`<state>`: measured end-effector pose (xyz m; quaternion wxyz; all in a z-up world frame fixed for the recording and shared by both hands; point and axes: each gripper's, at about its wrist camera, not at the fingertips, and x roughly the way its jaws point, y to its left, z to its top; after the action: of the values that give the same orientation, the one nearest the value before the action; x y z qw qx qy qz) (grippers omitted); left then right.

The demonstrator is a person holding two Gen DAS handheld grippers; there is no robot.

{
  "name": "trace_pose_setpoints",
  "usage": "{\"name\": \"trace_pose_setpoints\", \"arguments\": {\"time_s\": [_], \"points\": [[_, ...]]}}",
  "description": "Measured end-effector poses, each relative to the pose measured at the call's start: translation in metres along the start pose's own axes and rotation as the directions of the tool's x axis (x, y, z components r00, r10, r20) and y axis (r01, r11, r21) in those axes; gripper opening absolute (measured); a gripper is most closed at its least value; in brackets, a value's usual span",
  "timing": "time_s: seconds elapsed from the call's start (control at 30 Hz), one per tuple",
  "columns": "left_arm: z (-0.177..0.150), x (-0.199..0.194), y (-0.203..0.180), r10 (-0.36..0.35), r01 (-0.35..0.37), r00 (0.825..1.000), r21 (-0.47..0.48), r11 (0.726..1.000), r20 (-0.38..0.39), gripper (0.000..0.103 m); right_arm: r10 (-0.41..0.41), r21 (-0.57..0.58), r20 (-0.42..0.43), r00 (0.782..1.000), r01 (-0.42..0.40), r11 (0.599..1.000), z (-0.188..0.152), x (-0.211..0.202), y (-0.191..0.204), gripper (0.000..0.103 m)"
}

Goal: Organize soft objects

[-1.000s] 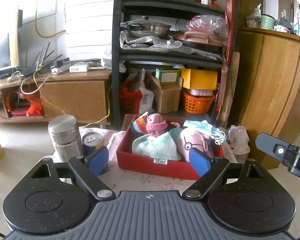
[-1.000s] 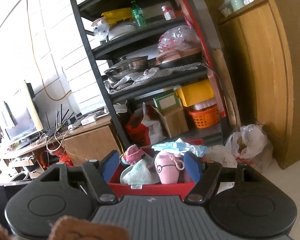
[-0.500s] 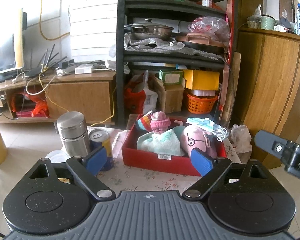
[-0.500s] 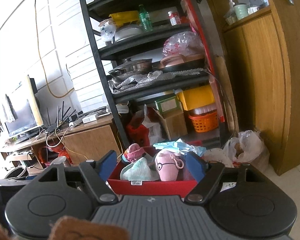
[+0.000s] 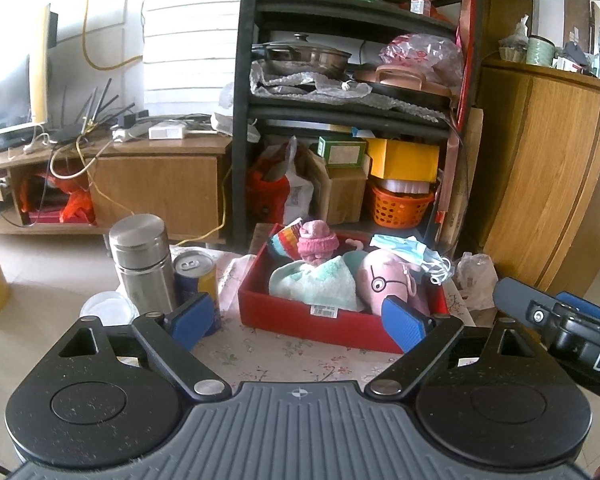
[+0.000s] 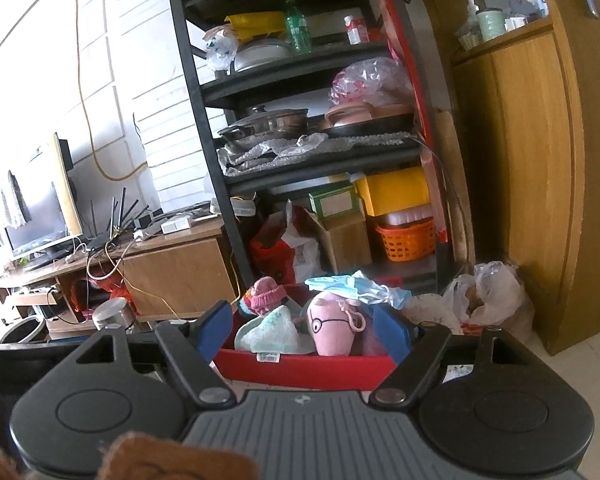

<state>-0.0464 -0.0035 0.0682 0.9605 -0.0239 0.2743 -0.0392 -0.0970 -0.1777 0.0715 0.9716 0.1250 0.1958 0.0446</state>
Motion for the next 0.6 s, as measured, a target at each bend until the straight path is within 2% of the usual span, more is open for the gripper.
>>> {"name": "trace_pose_setpoints", "arguments": {"time_s": [0.37, 0.6], "points": [[-0.0025, -0.0007, -0.0052, -0.002, 0.002, 1.000, 0.013, 1.000, -0.002, 0.088, -0.042, -0.014, -0.008, 0.999, 0.042, 0.999, -0.0013, 0.0067, 0.0007, 0.050], [-0.0017, -0.0013, -0.0023, -0.011, 0.011, 1.000, -0.013, 1.000, 0.004, 0.088, -0.057, -0.018, -0.009, 0.998, 0.057, 0.998, -0.0019, 0.0078, 0.0017, 0.051]]}}
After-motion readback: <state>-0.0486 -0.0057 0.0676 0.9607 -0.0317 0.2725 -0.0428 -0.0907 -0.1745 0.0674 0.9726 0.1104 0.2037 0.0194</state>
